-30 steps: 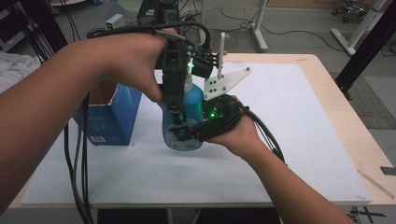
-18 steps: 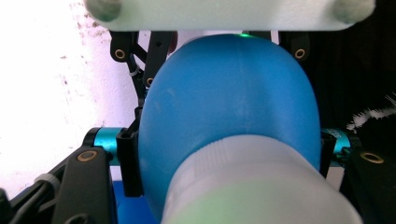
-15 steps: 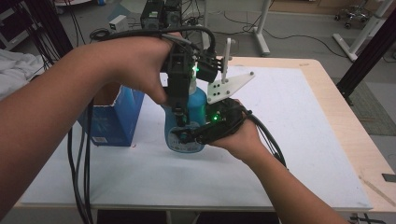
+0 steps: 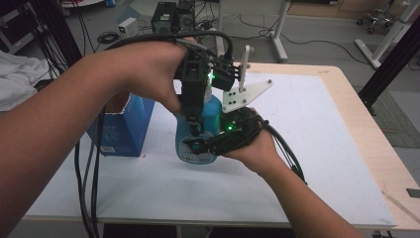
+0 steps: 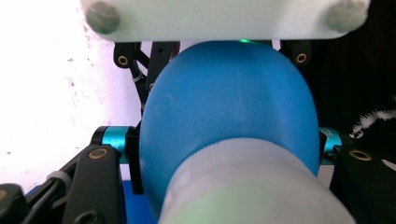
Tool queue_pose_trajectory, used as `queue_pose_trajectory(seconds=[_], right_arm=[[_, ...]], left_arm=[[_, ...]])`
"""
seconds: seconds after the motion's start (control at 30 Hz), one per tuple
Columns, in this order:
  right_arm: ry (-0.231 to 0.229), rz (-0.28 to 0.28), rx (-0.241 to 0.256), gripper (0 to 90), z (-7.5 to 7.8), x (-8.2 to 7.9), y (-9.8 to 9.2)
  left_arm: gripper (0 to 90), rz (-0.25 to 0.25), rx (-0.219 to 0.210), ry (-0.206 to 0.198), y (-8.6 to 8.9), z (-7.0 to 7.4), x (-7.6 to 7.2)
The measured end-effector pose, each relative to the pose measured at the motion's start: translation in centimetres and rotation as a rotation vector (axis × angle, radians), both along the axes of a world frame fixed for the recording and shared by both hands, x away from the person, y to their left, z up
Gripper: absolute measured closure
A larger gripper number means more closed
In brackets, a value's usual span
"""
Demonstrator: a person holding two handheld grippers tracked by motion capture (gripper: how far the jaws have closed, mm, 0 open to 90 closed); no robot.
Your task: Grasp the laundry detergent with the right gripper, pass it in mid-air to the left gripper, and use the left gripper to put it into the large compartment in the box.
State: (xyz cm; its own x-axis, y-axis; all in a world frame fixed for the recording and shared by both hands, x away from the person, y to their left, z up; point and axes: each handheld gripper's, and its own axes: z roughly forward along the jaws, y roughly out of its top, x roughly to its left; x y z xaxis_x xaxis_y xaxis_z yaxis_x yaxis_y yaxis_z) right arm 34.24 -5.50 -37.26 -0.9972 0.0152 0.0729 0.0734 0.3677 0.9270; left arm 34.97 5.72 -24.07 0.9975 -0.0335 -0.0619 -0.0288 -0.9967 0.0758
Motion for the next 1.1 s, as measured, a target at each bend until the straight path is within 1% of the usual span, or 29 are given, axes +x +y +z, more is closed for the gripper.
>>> queue_pose_trajectory(seconds=[0.17, 0.2, 0.23, 0.27, 0.3, 0.33, 0.4, 0.47, 0.5, 0.57, 0.6, 0.63, 0.67, 0.7, 0.77, 0.83, 0.87, 0.9, 0.97, 1.07, 1.1], right_arm=[[-0.023, -0.005, -0.01, 43.4, 0.1, -0.4, 0.0], [-0.024, -0.005, -0.004, 40.1, 0.2, -0.3, -0.1], [-0.014, -0.009, 0.009, 35.2, 0.3, -0.3, -0.2], [0.004, -0.017, 0.009, 31.5, 0.4, -0.2, -0.4], [0.007, -0.02, 0.005, 30.4, 0.6, -0.2, -0.6], [0.007, -0.02, -0.004, 27.7, 0.7, -0.2, -0.9], [0.002, -0.019, -0.042, 23.7, 0.8, -0.2, -1.4], [0.003, -0.02, -0.074, 22.4, 0.9, -0.1, -2.0], [0.001, -0.021, -0.081, 22.1, 1.1, 0.0, -2.4], [-0.003, -0.043, -0.095, 15.3, 1.4, 0.0, -3.1], [-0.003, -0.043, -0.095, 15.3, 1.4, 0.0, -3.1], [-0.011, -0.054, -0.101, 13.8, 1.5, 0.1, -3.3], [-0.022, -0.067, -0.111, 13.8, 1.9, 0.2, -3.9], [-0.022, -0.076, -0.119, 13.7, 2.1, 0.2, -4.2], [-0.025, -0.076, -0.133, 13.2, 2.4, 0.3, -4.6], [-0.037, -0.087, -0.149, 9.7, 2.7, 0.3, -4.9], [-0.036, -0.088, -0.163, 3.3, 2.8, 0.3, -5.0], [-0.046, -0.105, -0.18, 2.7, 3.0, 0.3, -5.1], [-0.055, -0.099, -0.201, 2.7, 3.3, 0.2, -5.3], [-0.062, -0.098, -0.214, 2.4, 3.7, 0.1, -5.6], [-0.07, -0.092, -0.24, 0.8, 4.2, 0.1, -5.9]], left_arm=[[39.8, -0.004, 0.001, 0.003, 0.0, 0.1, -0.1], [39.8, -0.003, -0.004, 0.004, 0.0, 0.1, -0.1], [39.8, 0.006, 0.006, 0.007, 0.1, 0.1, 0.1], [39.8, 0.013, 0.002, 0.006, 0.2, 0.1, 0.1], [39.8, 0.014, 0.004, 0.008, 0.3, 0.1, 0.2], [39.8, 0.028, 0.011, 0.011, 0.4, 0.1, 0.3], [39.7, 0.036, 0.005, 0.015, 0.8, 0.3, 0.4], [39.7, 0.048, 0.008, 0.012, 1.2, 0.5, 0.6], [39.7, 0.052, 0.007, 0.01, 1.3, 0.5, 0.6], [39.7, 0.059, 0.012, 0.008, 1.5, 0.6, 0.7], [39.7, 0.059, 0.012, 0.008, 1.5, 0.6, 0.7], [39.7, 0.072, 0.012, 0.011, 1.7, 0.8, 0.7], [39.7, 0.071, 0.012, 0.012, 1.8, 0.9, 0.7], [39.7, 0.075, 0.012, 0.012, 1.8, 0.9, 0.8], [39.7, 0.078, 0.013, 0.012, 1.9, 1.1, 0.8], [39.7, 0.082, 0.014, 0.007, 1.9, 1.4, 0.8], [39.7, 0.082, 0.018, 0.007, 2.0, 1.5, 0.8], [39.7, 0.087, 0.015, 0.008, 2.0, 1.6, 0.8], [39.7, 0.093, 0.014, 0.009, 2.1, 1.9, 0.8], [39.6, 0.101, 0.014, 0.008, 2.2, 2.3, 0.8], [39.7, 0.115, 0.016, 0.007, 2.5, 2.8, 0.9]])
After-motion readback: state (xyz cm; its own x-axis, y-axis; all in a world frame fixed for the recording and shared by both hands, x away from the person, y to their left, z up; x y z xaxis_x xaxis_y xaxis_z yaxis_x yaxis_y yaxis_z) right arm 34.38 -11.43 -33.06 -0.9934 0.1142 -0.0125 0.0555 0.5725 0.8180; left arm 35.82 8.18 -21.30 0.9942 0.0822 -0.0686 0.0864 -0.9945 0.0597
